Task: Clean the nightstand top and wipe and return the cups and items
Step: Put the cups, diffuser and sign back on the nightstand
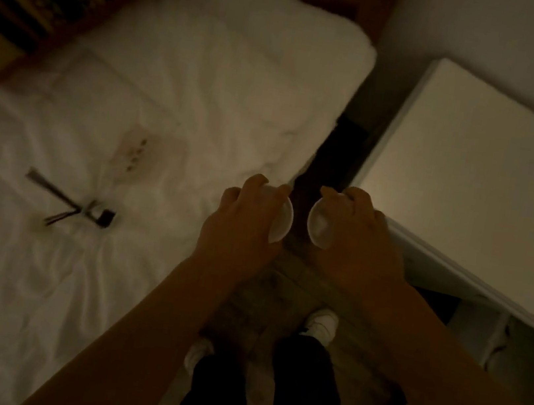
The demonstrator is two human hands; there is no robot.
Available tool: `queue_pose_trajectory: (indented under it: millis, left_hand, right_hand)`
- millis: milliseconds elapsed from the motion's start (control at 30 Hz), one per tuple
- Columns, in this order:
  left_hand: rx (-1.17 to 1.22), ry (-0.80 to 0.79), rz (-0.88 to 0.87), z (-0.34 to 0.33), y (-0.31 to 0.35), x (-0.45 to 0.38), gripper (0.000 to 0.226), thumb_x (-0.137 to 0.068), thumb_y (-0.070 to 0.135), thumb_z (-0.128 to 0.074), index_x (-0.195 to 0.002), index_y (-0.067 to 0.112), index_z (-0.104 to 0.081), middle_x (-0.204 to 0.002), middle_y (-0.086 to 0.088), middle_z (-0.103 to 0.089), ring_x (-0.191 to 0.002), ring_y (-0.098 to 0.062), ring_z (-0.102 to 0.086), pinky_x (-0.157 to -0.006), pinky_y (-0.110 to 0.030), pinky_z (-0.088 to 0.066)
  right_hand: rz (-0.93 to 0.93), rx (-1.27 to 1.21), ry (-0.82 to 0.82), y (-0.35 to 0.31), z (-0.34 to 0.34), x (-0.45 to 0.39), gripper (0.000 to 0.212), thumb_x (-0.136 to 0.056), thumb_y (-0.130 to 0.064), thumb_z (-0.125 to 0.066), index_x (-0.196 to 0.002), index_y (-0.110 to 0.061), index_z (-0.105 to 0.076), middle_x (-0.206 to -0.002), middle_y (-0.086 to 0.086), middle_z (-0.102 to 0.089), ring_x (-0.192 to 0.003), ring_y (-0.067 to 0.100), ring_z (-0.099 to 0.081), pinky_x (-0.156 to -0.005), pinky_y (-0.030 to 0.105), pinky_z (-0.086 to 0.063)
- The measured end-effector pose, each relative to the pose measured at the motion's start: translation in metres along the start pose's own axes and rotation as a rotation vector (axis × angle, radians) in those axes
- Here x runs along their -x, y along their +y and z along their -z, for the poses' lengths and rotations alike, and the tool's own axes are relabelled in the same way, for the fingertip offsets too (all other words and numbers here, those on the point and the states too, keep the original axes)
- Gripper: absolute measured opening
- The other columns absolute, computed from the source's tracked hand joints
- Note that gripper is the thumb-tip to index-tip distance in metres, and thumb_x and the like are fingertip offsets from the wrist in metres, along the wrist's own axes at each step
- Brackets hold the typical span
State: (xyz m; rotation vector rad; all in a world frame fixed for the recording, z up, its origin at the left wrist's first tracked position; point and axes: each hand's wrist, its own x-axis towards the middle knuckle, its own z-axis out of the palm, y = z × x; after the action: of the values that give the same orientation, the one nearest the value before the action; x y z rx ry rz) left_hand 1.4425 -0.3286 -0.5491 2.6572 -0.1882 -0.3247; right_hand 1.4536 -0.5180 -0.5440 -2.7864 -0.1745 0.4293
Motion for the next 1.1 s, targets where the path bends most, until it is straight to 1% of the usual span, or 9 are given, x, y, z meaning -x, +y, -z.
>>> queue_pose_trajectory:
  millis: [67,133,233,333,467,600,767,933,1100]
  left_hand:
    - [-0.028,-0.021,-0.07,-0.009,0.032,-0.031,0.078,-0.076,0.035,-0.071,-0.141,0.034,-0.029,-0.14,0.0,-0.033,-0.115,-0.029,-0.042,-0.075,-0.037,-0.047]
    - [-0.032,-0.049,-0.125,-0.019,0.066,-0.063,0.081,-0.074,0.036,-0.073,-0.142,0.034,-0.028,-0.142,-0.001,-0.032,-0.118,-0.029,-0.041,-0.077,-0.033,-0.042]
    - [-0.058,-0.074,-0.179,-0.034,0.108,-0.103,0.084,-0.073,0.036,-0.075,-0.143,0.034,-0.029,-0.144,-0.002,-0.032,-0.121,-0.029,-0.042,-0.087,-0.039,-0.047]
    - [-0.075,-0.122,-0.219,-0.047,0.135,-0.139,0.087,-0.073,0.037,-0.077,-0.145,0.034,-0.028,-0.146,-0.004,-0.03,-0.124,-0.029,-0.039,-0.093,-0.043,-0.047]
    - [-0.128,-0.135,-0.252,-0.061,0.161,-0.183,0.087,-0.073,0.037,-0.077,-0.145,0.035,-0.028,-0.148,-0.005,-0.029,-0.126,-0.032,-0.038,-0.091,-0.046,-0.047]
    - [-0.138,-0.166,-0.294,-0.078,0.184,-0.227,0.083,-0.076,0.035,-0.075,-0.147,0.032,-0.031,-0.149,-0.006,-0.029,-0.126,-0.034,-0.039,-0.093,-0.046,-0.045]
    - [-0.184,-0.212,-0.318,-0.089,0.198,-0.268,0.082,-0.077,0.035,-0.074,-0.147,0.033,-0.029,-0.149,-0.005,-0.028,-0.127,-0.034,-0.036,-0.092,-0.047,-0.047]
    - [-0.231,-0.227,-0.338,-0.097,0.205,-0.302,0.082,-0.078,0.036,-0.074,-0.146,0.032,-0.029,-0.148,-0.005,-0.029,-0.126,-0.034,-0.036,-0.092,-0.045,-0.046]
    - [-0.256,-0.184,-0.408,-0.103,0.208,-0.333,0.082,-0.077,0.036,-0.076,-0.146,0.027,-0.033,-0.147,-0.01,-0.033,-0.124,-0.036,-0.041,-0.094,-0.047,-0.048]
  right_hand:
    - [-0.062,-0.008,0.046,0.03,0.019,-0.006,0.084,-0.066,-0.041,-0.075,-0.136,-0.036,-0.031,-0.133,-0.001,-0.036,-0.111,0.033,-0.051,-0.077,0.044,-0.051]
    - [-0.119,-0.03,0.054,0.062,0.036,-0.012,0.088,-0.064,-0.043,-0.077,-0.137,-0.036,-0.029,-0.135,-0.001,-0.036,-0.112,0.033,-0.051,-0.077,0.044,-0.051]
    - [-0.169,-0.053,0.048,0.105,0.055,-0.022,0.094,-0.064,-0.042,-0.078,-0.142,-0.036,-0.025,-0.141,0.0,-0.031,-0.117,0.033,-0.047,-0.078,0.044,-0.05]
    - [-0.206,-0.053,0.067,0.146,0.068,-0.03,0.095,-0.066,-0.041,-0.078,-0.144,-0.034,-0.024,-0.145,0.002,-0.03,-0.118,0.033,-0.047,-0.08,0.042,-0.049]
    - [-0.261,-0.068,0.098,0.197,0.08,-0.046,0.093,-0.067,-0.042,-0.076,-0.144,-0.033,-0.024,-0.146,0.004,-0.029,-0.117,0.035,-0.047,-0.078,0.04,-0.048]
    - [-0.322,-0.085,0.127,0.238,0.083,-0.065,0.092,-0.069,-0.04,-0.076,-0.144,-0.033,-0.024,-0.146,0.003,-0.028,-0.117,0.036,-0.046,-0.077,0.041,-0.048]
    - [-0.37,-0.08,0.114,0.266,0.084,-0.09,0.091,-0.07,-0.038,-0.076,-0.144,-0.031,-0.024,-0.145,0.004,-0.029,-0.116,0.037,-0.045,-0.074,0.04,-0.046]
    - [-0.415,-0.116,0.11,0.273,0.085,-0.119,0.091,-0.071,-0.04,-0.075,-0.145,-0.031,-0.023,-0.147,0.004,-0.029,-0.12,0.036,-0.043,-0.078,0.043,-0.048]
    - [-0.427,-0.11,0.138,0.28,0.085,-0.151,0.091,-0.071,-0.038,-0.075,-0.145,-0.029,-0.022,-0.148,0.005,-0.029,-0.125,0.037,-0.04,-0.082,0.048,-0.049]
